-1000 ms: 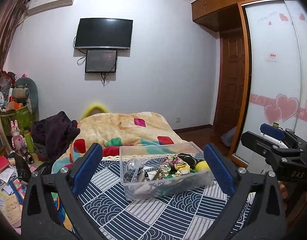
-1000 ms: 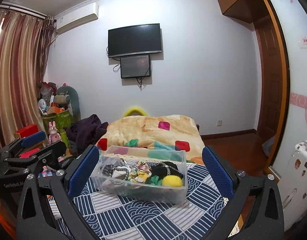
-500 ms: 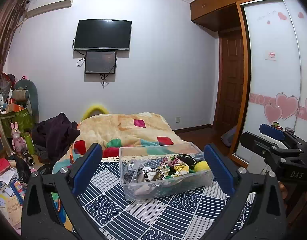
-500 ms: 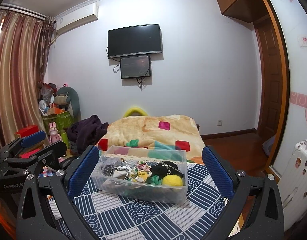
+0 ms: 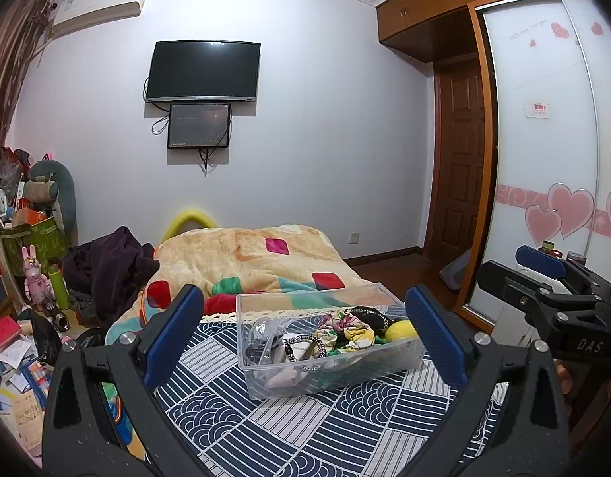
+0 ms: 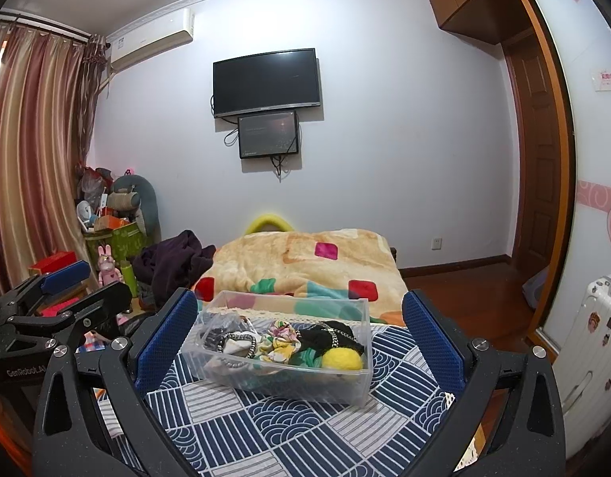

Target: Organize soft objects

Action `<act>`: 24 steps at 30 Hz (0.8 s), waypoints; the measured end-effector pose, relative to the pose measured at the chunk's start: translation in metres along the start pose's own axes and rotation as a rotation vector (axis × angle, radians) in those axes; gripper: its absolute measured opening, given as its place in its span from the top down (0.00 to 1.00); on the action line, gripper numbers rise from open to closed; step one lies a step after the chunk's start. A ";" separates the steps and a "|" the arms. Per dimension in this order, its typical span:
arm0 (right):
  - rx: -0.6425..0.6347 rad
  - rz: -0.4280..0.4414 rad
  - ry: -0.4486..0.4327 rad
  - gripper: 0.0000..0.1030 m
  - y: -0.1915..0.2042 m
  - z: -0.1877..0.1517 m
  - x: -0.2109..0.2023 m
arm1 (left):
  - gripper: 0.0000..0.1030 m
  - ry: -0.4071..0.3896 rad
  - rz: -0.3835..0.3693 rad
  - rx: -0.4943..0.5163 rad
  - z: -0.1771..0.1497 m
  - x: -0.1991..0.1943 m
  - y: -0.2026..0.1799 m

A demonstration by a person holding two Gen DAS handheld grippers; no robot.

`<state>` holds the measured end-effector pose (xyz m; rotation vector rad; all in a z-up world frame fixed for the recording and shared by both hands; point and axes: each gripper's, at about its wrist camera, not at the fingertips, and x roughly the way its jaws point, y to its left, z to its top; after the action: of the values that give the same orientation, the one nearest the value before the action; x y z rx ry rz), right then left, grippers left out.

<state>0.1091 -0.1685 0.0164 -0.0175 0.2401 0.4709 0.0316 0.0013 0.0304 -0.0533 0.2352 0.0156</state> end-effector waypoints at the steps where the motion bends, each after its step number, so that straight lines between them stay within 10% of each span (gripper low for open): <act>1: 0.000 0.000 0.001 0.00 0.000 0.000 0.000 | 0.00 0.000 -0.001 0.001 0.000 0.000 0.000; 24: 0.001 -0.001 0.000 0.00 -0.001 0.000 -0.001 | 0.00 -0.005 -0.023 0.009 0.004 -0.003 -0.002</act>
<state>0.1088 -0.1698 0.0162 -0.0161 0.2400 0.4698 0.0293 -0.0007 0.0352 -0.0472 0.2298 -0.0081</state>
